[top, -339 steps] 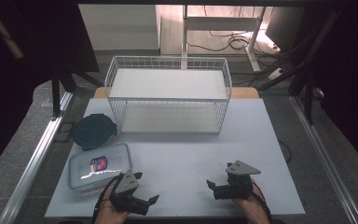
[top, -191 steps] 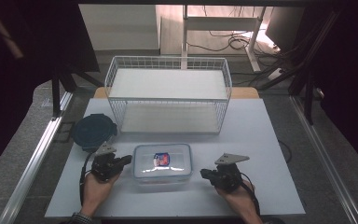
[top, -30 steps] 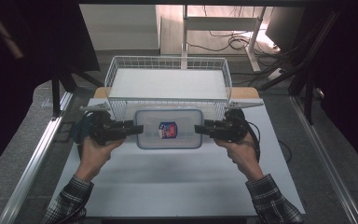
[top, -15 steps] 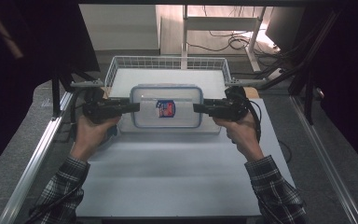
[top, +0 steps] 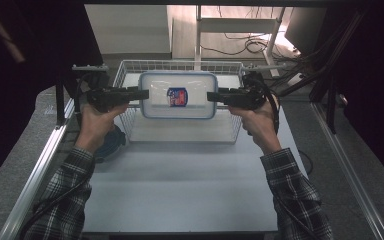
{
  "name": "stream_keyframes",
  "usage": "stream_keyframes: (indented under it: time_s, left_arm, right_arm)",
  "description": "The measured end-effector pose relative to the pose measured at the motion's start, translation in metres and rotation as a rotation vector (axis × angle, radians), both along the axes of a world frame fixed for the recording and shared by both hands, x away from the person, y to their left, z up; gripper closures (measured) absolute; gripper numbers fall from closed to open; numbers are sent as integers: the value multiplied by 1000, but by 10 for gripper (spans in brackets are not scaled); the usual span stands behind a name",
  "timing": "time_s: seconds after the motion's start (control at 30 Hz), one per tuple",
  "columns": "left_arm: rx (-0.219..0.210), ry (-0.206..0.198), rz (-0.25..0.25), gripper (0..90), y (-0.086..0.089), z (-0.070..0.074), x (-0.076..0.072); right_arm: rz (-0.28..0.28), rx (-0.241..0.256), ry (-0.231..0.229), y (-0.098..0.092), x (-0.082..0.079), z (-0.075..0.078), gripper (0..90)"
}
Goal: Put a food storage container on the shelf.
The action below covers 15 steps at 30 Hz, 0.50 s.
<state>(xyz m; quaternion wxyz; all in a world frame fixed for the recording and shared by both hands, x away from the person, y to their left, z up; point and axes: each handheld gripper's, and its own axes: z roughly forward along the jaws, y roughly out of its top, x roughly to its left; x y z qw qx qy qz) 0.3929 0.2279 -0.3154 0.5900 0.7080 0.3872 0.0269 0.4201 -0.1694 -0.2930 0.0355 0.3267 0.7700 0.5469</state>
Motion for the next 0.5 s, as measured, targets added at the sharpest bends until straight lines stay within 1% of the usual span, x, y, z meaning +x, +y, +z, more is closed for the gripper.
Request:
stream_keyframes:
  time_s: [0.03,0.2,0.3,0.33,0.37,0.5]
  left_arm:
    - [-5,0,1,515,1,1,2]
    - [-15,6,6,515,2,2,13]
    - [-19,13,9,514,2,1,20]
    - [-22,16,11,514,2,0,22]
    - [-24,18,15,513,2,-1,25]
    - [-35,32,23,511,1,-5,32]
  right_arm:
    - [0,2,-5,0,3,2,538]
    - [-7,2,0,2,13,6,538]
    - [-15,3,12,3,22,5,537]
    - [-15,3,12,3,22,5,537]
    - [-20,3,17,4,27,4,536]
    - [-26,4,23,3,33,2,534]
